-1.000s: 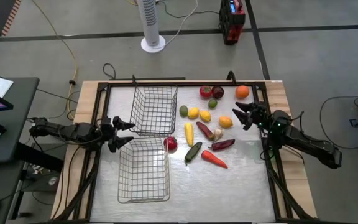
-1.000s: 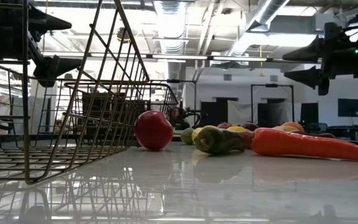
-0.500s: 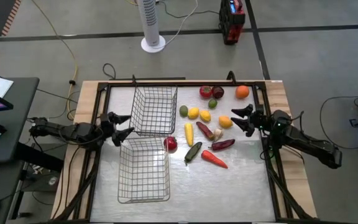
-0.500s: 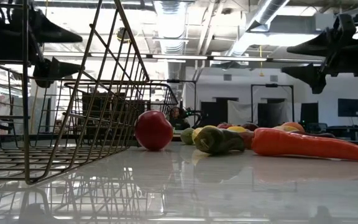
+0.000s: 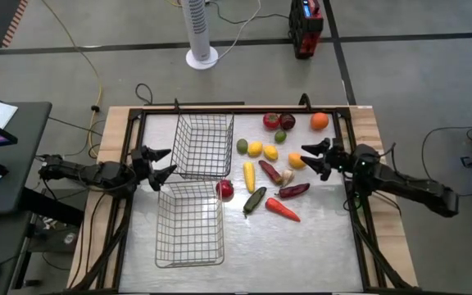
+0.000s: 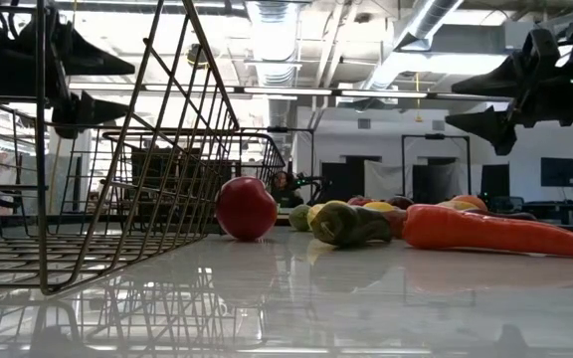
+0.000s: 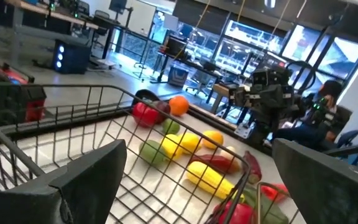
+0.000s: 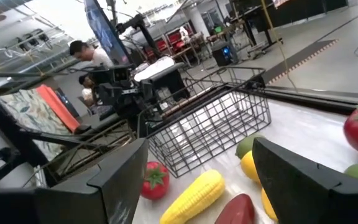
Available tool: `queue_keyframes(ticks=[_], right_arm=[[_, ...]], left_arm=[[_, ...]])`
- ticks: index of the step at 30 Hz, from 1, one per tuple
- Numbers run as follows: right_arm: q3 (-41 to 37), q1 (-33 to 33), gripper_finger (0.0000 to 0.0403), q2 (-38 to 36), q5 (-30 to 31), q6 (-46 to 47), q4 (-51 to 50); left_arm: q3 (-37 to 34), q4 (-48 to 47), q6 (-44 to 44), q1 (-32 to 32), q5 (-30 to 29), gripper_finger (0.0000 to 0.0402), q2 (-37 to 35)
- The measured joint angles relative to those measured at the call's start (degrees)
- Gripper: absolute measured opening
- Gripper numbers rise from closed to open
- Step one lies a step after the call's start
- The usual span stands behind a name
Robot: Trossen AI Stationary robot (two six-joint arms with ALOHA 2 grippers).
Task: Sort produce into baskets
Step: Put the green chili pepper into the black wire basket
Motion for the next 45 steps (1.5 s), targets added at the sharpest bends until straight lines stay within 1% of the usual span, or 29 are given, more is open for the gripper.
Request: queue_keyframes(ticks=[6, 10, 14, 17, 20, 23, 26, 28, 30, 35, 41, 45], right_arm=[[0.3, 3.6, 0.0317, 3.2, -0.4, 0.7, 6.3], [1.9, 7.1, 0.0317, 4.9, -1.3, -1.3, 6.4], [2.0, 9.8, 0.0317, 7.9, 1.1, -2.7, 5.7], [2.0, 10.5, 0.0317, 11.4, 2.7, -3.2, 5.9], [2.0, 10.4, 0.0317, 15.0, 2.8, -4.1, 8.5], [2.0, 10.4, 0.0317, 18.8, 3.0, -5.6, 13.7], [2.0, 10.4, 0.0317, 22.6, 3.0, -6.8, 19.6], [2.0, 10.4, 0.0317, 25.1, 3.0, -7.2, 22.3], [2.0, 10.4, 0.0317, 27.4, 3.1, -7.2, 23.6], [2.0, 10.4, 0.0316, 31.4, 3.1, -7.6, 24.4], [2.0, 10.9, 0.031, 33.1, 3.1, -7.6, 23.0], [2.0, 12.3, 0.0306, 32.8, 3.0, -7.6, 20.7]], left_arm=[[0.0, 0.5, -1.2, 0.0, -0.1, 0.0393, 0.0], [0.2, 7.2, 3.1, 0.0, -0.9, 0.0393, 0.0], [4.2, 7.4, 8.2, 0.0, -1.2, 0.0393, 1.1], [8.0, 4.8, 8.8, 0.0, -1.4, 0.0393, 4.6], [12.6, 2.4, 8.7, 0.0, -3.0, 0.0393, 11.0], [18.4, -0.6, 8.8, 1.1, -4.4, 0.0393, 19.7], [25.9, -4.9, 9.0, 3.7, -4.3, 0.0393, 29.6], [31.2, -7.9, 9.8, 5.9, -2.8, 0.0393, 35.9], [36.8, -9.5, 11.2, 8.3, 0.4, 0.0393, 42.3], [50.5, -15.4, 14.5, 13.0, 10.6, 0.0393, 56.9], [67.5, -29.6, 16.3, 17.0, 20.3, 0.0393, 74.1], [77.1, -37.4, 18.9, 18.2, 26.7, 0.0393, 85.0]])
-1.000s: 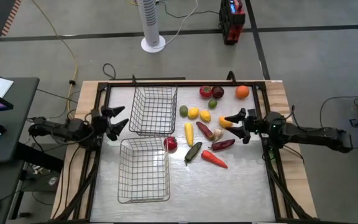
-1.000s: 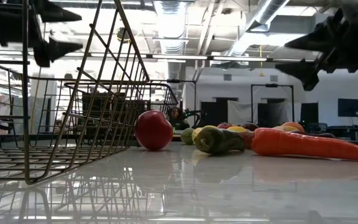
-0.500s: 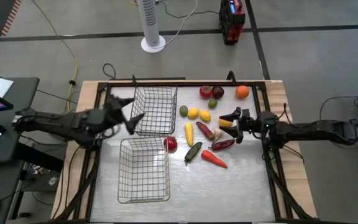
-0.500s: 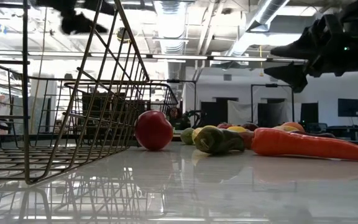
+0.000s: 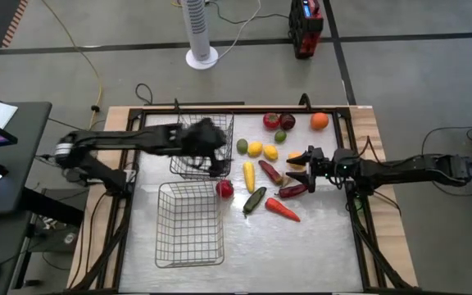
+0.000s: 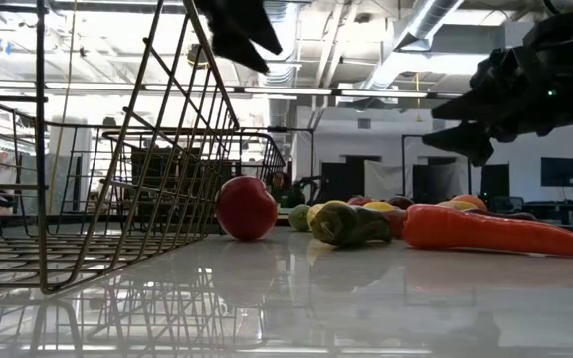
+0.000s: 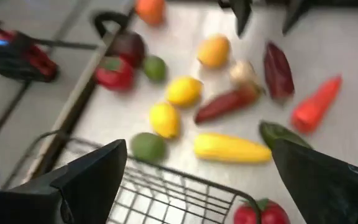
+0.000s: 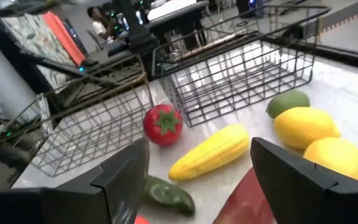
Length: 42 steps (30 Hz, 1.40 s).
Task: Sort produce into baskets
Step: Put the green chili pepper into the black wire basket
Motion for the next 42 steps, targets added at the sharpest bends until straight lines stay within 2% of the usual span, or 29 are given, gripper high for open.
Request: queue_keyframes(ticks=[10, 15, 19, 25, 35, 38, 42], right_arm=[[0.1, -0.1, 0.0304, 0.0, 0.0, 0.0, -3.3], [4.3, -0.1, 0.0304, -0.9, 0.0, 0.0, -14.9], [7.9, 1.0, 0.0304, -2.6, 0.2, -0.9, -23.0], [8.7, 3.6, 0.0304, -5.5, 4.8, -2.4, -24.9], [8.7, 3.7, 0.0304, -11.0, 4.8, -3.1, -25.0], [8.7, 3.7, 0.0304, -11.7, 4.8, -3.2, -25.7], [8.7, 3.6, 0.0304, -11.6, 5.0, -3.5, -26.8]], left_arm=[[23.8, -16.9, 10.4, 0.0, 7.4, 0.0393, 23.8], [29.8, -22.8, 12.6, -0.1, 9.5, 0.0393, 30.8], [30.6, -23.9, 15.6, -0.5, 9.5, 0.0393, 33.8], [30.6, -24.0, 22.0, -1.3, 8.0, 0.039, 37.5], [30.6, -21.5, 32.5, -3.7, 2.3, 0.0332, 41.3], [30.5, -21.1, 33.0, -4.1, 4.3, 0.0319, 41.4], [31.2, -21.4, 28.7, -4.5, 8.9, 0.0307, 41.2]])
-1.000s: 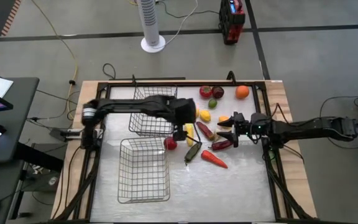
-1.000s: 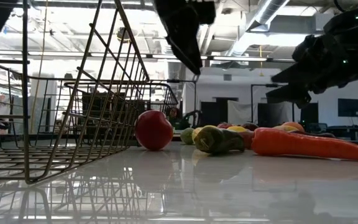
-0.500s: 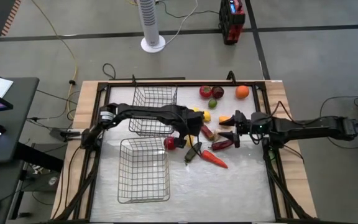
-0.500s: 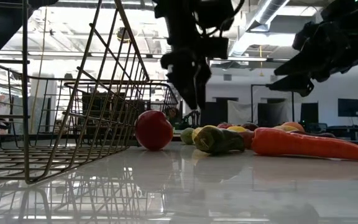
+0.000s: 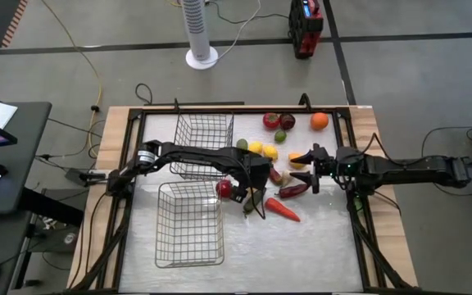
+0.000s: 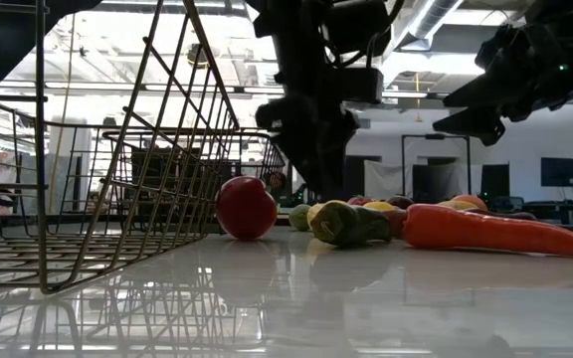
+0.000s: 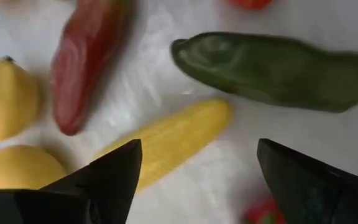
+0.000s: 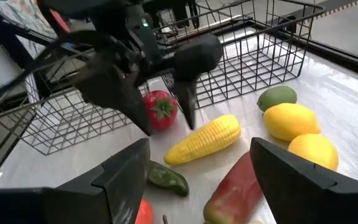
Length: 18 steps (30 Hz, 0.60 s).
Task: Sort produce into baskets
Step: Put the green chili pepper into the black wire basket
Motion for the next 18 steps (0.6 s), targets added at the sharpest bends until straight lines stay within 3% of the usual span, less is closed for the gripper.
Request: queue_keyframes(ticks=[7, 14, 18], right_arm=[[0.0, 0.0, 0.0304, 0.0, 3.6, 0.2, -0.9], [0.0, 0.0, 0.0304, 0.0, 8.8, 0.5, -1.9], [0.0, 0.0, 0.0304, 0.0, 8.9, 0.5, -1.1]], left_arm=[[1.2, -1.5, -17.0, -1.5, 11.0, 0.0304, -0.2], [1.2, 3.0, -31.4, -6.1, 8.2, 0.0304, -0.1], [1.2, 3.4, -40.3, -7.3, 6.8, 0.0303, -0.1]])
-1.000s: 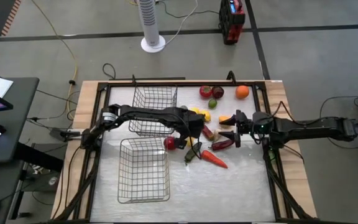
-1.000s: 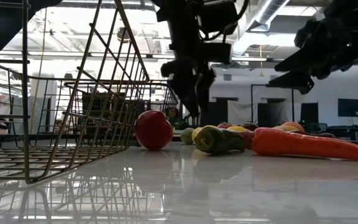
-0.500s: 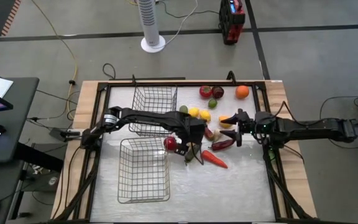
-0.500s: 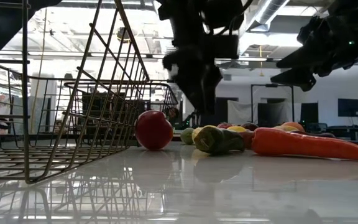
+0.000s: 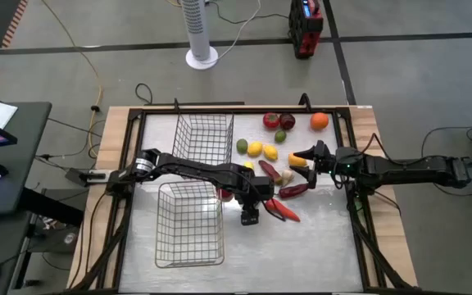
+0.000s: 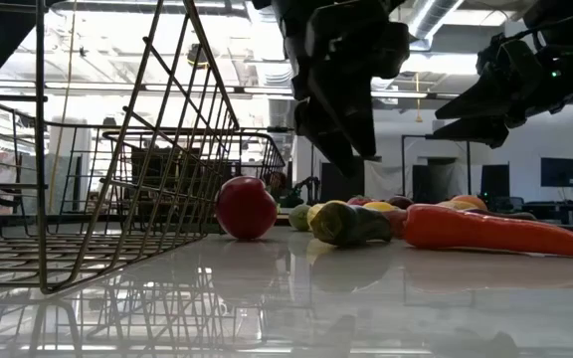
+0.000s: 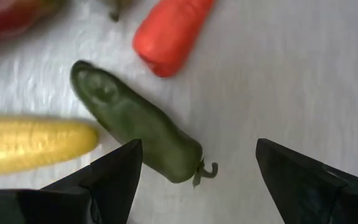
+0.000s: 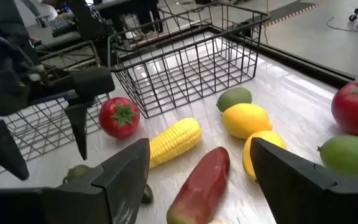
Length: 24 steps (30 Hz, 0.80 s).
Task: Sort produce into baskets
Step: Put the green chili pepper into the black wire basket
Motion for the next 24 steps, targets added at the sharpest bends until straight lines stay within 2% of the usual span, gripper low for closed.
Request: queue_keyframes(ticks=[6, 9, 15, 24], right_arm=[[0.0, 0.2, 0.0304, 0.0, -0.1, 0.1, 1.9], [0.0, 0.2, 0.0304, 0.0, -0.1, 0.4, 2.0], [0.0, 0.2, 0.0304, 0.0, -0.2, 0.5, 2.0], [-0.2, 0.4, 0.0304, 0.0, -0.2, 0.6, 1.8]], left_arm=[[0.0, 1.9, -8.1, -1.5, -7.8, 0.0303, 0.1], [-0.5, 4.1, -8.9, -2.4, -9.4, 0.0304, 0.1], [-4.3, 6.3, -9.4, -2.8, -16.3, 0.0304, 0.2], [-12.9, 15.9, -13.2, -2.9, -16.9, 0.0304, 0.1]])
